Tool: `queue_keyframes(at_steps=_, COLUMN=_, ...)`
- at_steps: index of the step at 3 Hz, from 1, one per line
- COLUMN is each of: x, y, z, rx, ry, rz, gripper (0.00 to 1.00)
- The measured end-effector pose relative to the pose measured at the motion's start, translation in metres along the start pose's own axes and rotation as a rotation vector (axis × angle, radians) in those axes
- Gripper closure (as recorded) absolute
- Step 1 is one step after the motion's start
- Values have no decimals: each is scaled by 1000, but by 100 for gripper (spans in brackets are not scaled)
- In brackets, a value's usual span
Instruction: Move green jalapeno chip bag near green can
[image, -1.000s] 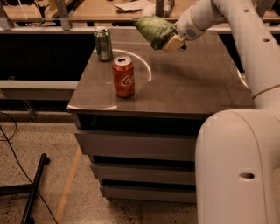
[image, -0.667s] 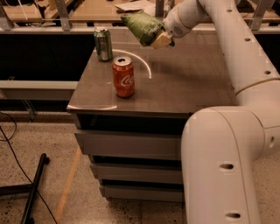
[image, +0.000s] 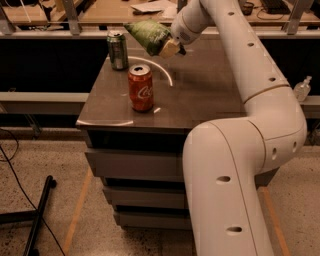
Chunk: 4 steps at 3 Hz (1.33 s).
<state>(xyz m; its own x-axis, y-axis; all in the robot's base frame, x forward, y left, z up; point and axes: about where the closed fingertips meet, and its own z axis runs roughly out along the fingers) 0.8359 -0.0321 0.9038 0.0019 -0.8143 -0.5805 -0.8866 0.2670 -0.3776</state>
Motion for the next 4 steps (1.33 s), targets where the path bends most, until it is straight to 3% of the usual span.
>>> queue_keyframes(at_steps=1, x=10, y=2, z=4, rx=-16, ry=16, rz=43, gripper=100)
queue_keyframes(at_steps=2, x=10, y=5, z=-1, rx=-32, ry=10, rz=23, gripper=98)
queue_keyframes(at_steps=3, x=6, y=8, z=-6, rx=-43, ry=10, rz=-27, gripper=74)
queue_keyframes(at_steps=4, x=6, y=9, z=-2, rx=-48, ry=10, rz=-31, gripper=51)
